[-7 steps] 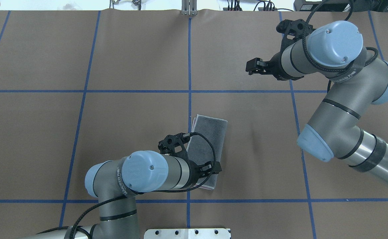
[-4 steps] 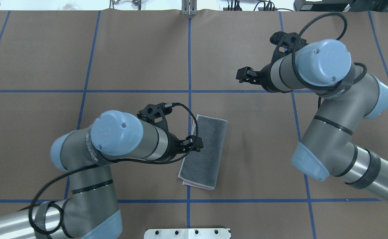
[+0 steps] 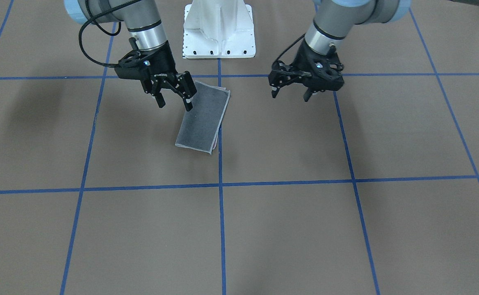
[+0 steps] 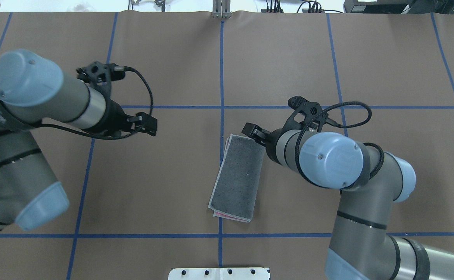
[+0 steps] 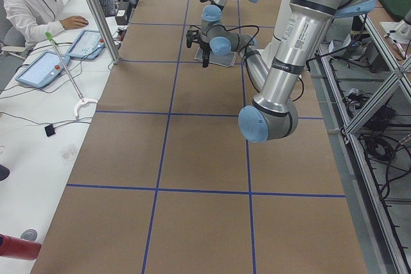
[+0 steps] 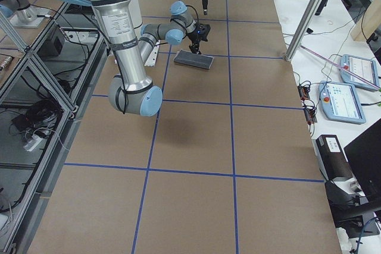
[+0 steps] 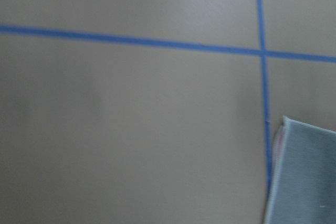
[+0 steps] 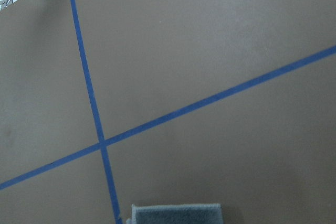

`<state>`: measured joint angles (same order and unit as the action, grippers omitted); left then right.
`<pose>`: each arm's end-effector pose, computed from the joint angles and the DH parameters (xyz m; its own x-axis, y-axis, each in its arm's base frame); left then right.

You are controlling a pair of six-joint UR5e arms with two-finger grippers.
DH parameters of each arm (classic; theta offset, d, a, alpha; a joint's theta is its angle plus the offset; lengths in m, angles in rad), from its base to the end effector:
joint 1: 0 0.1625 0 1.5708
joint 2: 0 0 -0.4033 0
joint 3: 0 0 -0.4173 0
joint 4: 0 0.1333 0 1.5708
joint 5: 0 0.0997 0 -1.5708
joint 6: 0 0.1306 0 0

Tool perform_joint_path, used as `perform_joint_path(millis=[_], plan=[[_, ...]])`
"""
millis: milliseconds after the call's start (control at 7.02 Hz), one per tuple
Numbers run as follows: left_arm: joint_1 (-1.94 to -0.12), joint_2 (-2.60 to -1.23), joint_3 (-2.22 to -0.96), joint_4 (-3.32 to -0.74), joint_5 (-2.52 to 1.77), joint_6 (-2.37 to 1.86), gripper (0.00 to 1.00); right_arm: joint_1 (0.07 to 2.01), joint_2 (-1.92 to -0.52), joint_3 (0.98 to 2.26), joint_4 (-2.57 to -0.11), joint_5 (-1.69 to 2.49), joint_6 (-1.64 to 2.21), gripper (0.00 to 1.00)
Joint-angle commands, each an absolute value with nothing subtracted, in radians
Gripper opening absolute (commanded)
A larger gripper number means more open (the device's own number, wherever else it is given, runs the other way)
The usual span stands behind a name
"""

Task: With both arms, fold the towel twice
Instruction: 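Move the right gripper to the strip's near end while the left arm withdraws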

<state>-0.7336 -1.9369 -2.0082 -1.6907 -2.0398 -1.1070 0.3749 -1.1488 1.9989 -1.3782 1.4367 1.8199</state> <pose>0.3864 -0.4483 0.2294 0.5480 0.0432 -0.8353 0.0942 0.9891 0.1130 -0.5055 -0.3609 0.1960 0.3385 0.3957 0.8537 -0.5714 0.8073 -0.1477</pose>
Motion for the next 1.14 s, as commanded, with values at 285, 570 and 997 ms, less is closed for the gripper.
perform_joint_path(millis=[285, 570, 997], plan=[[-1.073, -1.773, -1.915, -1.686, -2.207, -0.620, 1.00, 0.171, -1.186, 2.019, -1.374, 1.293, 2.080, 0.94], [-1.190, -1.773, -1.827, -1.686, -2.279, -0.443, 1.00, 0.092, -1.190, 2.010, -1.374, 1.232, 2.076, 0.99], [-1.256, -1.773, -1.773, -1.686, -2.310, -0.341, 1.00, 0.034, -1.213, 1.978, -1.378, 1.198, 2.079, 0.93]])
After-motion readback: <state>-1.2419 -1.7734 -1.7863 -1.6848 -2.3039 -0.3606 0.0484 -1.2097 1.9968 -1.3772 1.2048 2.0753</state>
